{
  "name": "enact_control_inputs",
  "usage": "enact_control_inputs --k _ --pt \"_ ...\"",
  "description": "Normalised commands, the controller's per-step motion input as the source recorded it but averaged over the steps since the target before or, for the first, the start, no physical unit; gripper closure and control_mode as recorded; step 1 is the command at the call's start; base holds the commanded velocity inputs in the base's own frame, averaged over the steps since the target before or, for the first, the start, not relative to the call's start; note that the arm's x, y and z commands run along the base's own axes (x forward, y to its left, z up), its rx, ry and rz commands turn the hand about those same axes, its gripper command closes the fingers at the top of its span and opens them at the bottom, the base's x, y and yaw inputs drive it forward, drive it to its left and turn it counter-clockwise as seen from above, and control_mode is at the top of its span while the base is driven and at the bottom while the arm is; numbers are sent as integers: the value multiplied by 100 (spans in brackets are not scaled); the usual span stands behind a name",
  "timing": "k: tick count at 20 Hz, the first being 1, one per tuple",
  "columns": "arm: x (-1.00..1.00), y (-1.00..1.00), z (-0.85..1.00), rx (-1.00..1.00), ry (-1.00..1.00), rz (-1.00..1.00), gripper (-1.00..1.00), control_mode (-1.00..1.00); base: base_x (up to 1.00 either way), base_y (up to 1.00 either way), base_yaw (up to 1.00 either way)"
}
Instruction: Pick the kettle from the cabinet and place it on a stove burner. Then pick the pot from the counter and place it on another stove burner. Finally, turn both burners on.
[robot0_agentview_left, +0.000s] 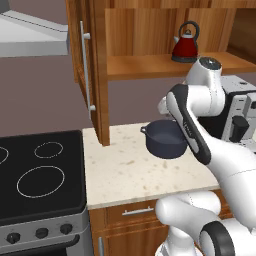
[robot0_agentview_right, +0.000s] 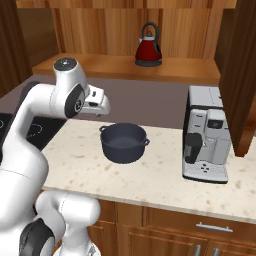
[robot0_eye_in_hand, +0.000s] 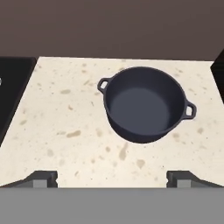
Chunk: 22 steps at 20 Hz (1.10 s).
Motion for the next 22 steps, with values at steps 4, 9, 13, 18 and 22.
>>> enact_control_inputs --k 4,9,13,18,22 --pt "-16 -28 30 0 -11 0 -100 -100 0 0 0" --pt "-24 -23 27 0 -14 4 -100 -100 0 0 0" --pt "-28 -21 33 0 -15 2 -100 -100 0 0 0" --pt "-31 -19 38 0 -18 2 -100 -100 0 0 0" --pt "-36 -20 36 0 -21 2 -100 -100 0 0 0"
